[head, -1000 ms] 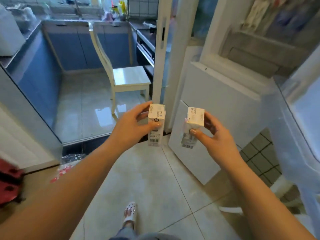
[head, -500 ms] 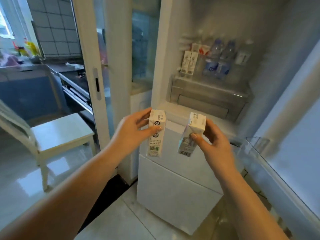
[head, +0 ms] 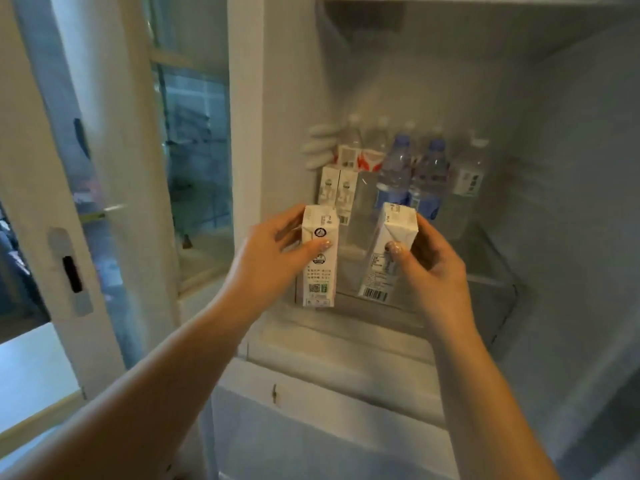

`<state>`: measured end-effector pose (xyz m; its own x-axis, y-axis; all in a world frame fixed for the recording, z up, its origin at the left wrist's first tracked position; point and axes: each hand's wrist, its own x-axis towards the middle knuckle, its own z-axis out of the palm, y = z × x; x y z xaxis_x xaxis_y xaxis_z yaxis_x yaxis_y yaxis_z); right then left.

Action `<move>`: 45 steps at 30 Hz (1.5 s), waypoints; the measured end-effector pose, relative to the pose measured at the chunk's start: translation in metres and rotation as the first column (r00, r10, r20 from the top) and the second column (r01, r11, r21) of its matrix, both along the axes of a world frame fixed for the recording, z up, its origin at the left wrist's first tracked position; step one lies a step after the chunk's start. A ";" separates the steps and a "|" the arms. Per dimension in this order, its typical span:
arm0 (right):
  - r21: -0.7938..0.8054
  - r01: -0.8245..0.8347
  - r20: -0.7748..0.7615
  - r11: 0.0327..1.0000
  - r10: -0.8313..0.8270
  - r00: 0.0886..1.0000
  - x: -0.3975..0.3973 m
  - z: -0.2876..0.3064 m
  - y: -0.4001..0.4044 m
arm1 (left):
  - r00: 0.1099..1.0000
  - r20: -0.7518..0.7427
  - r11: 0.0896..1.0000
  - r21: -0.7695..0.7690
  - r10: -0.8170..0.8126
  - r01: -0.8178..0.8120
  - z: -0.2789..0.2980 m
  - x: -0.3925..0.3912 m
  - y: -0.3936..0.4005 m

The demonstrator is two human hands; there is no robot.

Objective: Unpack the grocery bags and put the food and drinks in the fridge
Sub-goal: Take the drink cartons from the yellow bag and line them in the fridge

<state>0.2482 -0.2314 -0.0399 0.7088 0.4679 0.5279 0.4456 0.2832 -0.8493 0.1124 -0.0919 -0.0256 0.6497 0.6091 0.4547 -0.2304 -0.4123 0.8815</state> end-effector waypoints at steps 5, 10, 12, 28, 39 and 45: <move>0.008 0.042 0.038 0.999 -0.043 0.998 0.054 0.021 0.037 | 0.997 0.037 0.998 0.001 -0.069 0.069 0.022 0.079 0.040; -0.002 0.084 0.017 0.996 -0.084 0.996 0.090 0.030 0.061 | 0.983 0.049 0.984 -0.025 -0.175 0.176 0.028 0.140 0.064; -0.025 0.106 0.003 0.994 -0.106 0.994 0.103 0.029 0.067 | 0.976 0.045 0.976 -0.037 -0.212 0.214 0.027 0.157 0.069; -0.137 0.132 -0.018 0.982 -0.136 0.991 0.147 0.003 0.085 | 0.965 0.094 0.961 -0.107 -0.247 0.256 -0.010 0.222 0.080; -0.348 0.133 -0.038 0.928 -0.156 0.987 0.159 -0.009 0.070 | 0.968 0.029 0.958 -0.140 -0.250 0.252 -0.030 0.187 0.051; -0.380 0.192 0.093 0.905 -0.169 0.981 0.160 -0.012 0.078 | 0.955 0.064 0.923 -0.244 -0.289 0.296 -0.037 0.185 0.029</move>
<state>0.4077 -0.1538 -0.0517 0.7750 0.5096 0.3738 0.5081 -0.1507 -0.8480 0.2970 -0.0628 -0.0630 0.8062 0.4894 0.3324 -0.3314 -0.0917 0.9390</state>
